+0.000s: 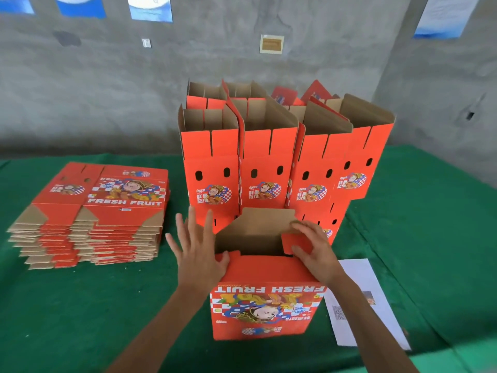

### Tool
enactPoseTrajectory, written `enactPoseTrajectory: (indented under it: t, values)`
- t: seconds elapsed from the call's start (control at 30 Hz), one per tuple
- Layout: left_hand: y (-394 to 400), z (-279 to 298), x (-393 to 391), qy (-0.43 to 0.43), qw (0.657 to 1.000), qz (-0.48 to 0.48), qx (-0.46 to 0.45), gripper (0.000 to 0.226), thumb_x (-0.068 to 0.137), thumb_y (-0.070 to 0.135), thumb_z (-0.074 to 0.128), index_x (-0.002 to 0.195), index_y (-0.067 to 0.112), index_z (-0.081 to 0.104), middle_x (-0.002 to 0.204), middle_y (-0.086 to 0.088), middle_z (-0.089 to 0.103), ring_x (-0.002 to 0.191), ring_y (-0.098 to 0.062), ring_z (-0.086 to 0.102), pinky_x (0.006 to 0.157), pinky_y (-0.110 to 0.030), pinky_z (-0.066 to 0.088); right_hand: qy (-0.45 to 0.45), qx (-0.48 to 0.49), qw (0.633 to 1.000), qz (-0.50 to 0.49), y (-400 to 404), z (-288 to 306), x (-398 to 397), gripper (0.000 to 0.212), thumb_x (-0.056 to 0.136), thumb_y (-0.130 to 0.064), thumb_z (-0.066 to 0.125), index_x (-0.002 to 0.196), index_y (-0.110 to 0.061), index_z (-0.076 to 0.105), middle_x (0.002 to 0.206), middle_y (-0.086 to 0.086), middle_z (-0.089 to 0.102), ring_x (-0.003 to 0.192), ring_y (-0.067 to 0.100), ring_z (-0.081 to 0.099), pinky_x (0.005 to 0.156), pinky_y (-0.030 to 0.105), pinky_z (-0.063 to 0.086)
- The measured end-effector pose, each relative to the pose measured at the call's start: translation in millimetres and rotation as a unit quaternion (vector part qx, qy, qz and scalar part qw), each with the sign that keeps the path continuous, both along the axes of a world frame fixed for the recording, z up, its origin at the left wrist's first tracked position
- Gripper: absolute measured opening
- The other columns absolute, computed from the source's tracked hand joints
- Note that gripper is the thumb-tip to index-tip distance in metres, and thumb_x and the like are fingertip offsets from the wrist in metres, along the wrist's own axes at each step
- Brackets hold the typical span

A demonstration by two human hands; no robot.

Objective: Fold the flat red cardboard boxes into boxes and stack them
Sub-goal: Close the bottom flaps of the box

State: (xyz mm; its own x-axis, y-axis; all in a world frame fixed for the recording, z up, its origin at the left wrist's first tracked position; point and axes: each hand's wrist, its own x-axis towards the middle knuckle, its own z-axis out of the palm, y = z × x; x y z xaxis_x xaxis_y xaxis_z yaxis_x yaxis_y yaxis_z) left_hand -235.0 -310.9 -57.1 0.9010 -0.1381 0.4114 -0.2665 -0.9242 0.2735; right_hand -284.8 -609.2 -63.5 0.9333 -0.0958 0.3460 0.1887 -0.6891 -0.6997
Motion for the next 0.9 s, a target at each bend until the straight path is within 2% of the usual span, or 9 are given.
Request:
enactPoseTrajectory:
  t: [0.07,0.13,0.23,0.37,0.5,0.6,0.7,0.8,0.9]
  values:
    - [-2.6,-2.6,-9.1,-0.061,0.992,-0.043,-0.1,0.117,0.073,0.021,0.085,0.164,0.022,0.011,0.172,-0.012,-0.008,0.158,-0.037,-0.01,0.121,-0.063,0.014,0.051,-0.037,0.998,-0.002,2.4,2.0,-0.2,0.078,0.088,-0.006,0.074,0.153,-0.034,0.042,0.152,-0.009,0.035,0.146,0.015,0.031,0.121,0.045,0.03]
    - [-3.8,-3.7,-15.7,-0.071,0.97,-0.107,-0.206,0.114,0.079,0.001,0.079,0.165,0.028,0.008,0.172,-0.001,-0.012,0.159,-0.015,-0.007,0.117,-0.05,0.033,0.082,-0.061,0.995,-0.016,3.0,1.6,0.9,0.095,0.086,-0.009,0.075,0.16,-0.037,0.022,0.16,-0.004,0.028,0.15,0.021,0.024,0.123,0.046,0.028]
    - [1.8,-1.6,-18.7,-0.082,0.952,-0.18,-0.235,0.107,0.089,0.002,0.074,0.164,0.035,0.005,0.173,0.009,-0.002,0.149,0.011,0.019,0.098,-0.034,0.051,0.111,-0.07,0.991,-0.035,4.7,2.9,3.9,0.108,0.087,-0.012,0.074,0.163,-0.033,0.001,0.164,-0.002,0.022,0.151,0.024,0.018,0.122,0.045,0.025]
    - [3.6,-8.4,-20.8,-0.08,0.94,-0.314,-0.109,0.079,0.097,-0.001,0.062,0.161,0.028,0.027,0.171,0.006,0.017,0.119,0.003,0.054,0.073,-0.023,0.058,0.098,-0.079,0.992,-0.019,4.1,0.2,5.2,0.104,0.087,-0.009,0.072,0.162,-0.039,0.007,0.157,-0.004,0.028,0.145,0.023,0.024,0.115,0.043,0.033]
    - [-2.4,-14.5,-20.5,0.021,0.927,-0.36,-0.104,0.032,0.105,0.014,0.057,0.134,0.021,0.065,0.13,0.009,0.068,0.109,-0.005,0.066,0.092,-0.033,0.058,0.089,-0.035,0.995,-0.019,1.0,-2.3,7.2,0.094,0.089,-0.01,0.074,0.158,-0.043,0.02,0.151,-0.005,0.035,0.142,0.018,0.029,0.116,0.038,0.031]
    - [-8.6,-12.7,-16.8,0.056,0.927,-0.283,-0.238,0.018,0.107,0.021,0.052,0.12,0.024,0.064,0.115,0.015,0.067,0.104,-0.004,0.066,0.091,-0.033,0.055,0.02,0.008,1.0,-0.013,0.3,-7.2,3.4,0.067,0.095,-0.007,0.066,0.143,-0.045,0.041,0.144,-0.009,0.046,0.138,0.014,0.038,0.119,0.041,0.034]
    - [-17.6,-10.2,-14.0,0.104,0.892,-0.181,-0.401,0.02,0.107,0.034,0.048,0.122,0.022,0.054,0.113,0.009,0.062,0.105,-0.006,0.062,0.097,-0.038,0.051,0.013,0.073,0.997,-0.024,1.4,-14.5,2.4,0.028,0.104,-0.015,0.052,0.108,-0.038,0.07,0.137,-0.013,0.055,0.132,0.014,0.048,0.112,0.047,0.042]
    - [-20.5,-14.8,-7.6,0.14,0.925,-0.124,-0.33,0.053,0.102,0.052,0.048,0.144,0.022,0.042,0.145,0.001,0.044,0.136,-0.012,0.039,0.119,-0.045,0.036,0.071,0.009,0.997,-0.028,3.9,-16.6,4.4,0.014,0.094,-0.055,0.058,0.097,-0.042,0.064,0.137,-0.02,0.052,0.133,0.004,0.042,0.106,0.028,0.041]
    - [-22.3,-14.2,-1.5,0.231,0.944,-0.13,-0.196,0.076,0.094,0.068,0.055,0.158,0.039,0.027,0.169,0.008,0.01,0.156,-0.021,0.011,0.124,-0.051,0.025,0.088,-0.082,0.992,-0.031,3.9,-16.6,2.7,0.047,0.078,-0.074,0.068,0.11,-0.042,0.054,0.13,-0.025,0.043,0.12,-0.009,0.033,0.095,0.024,0.038]
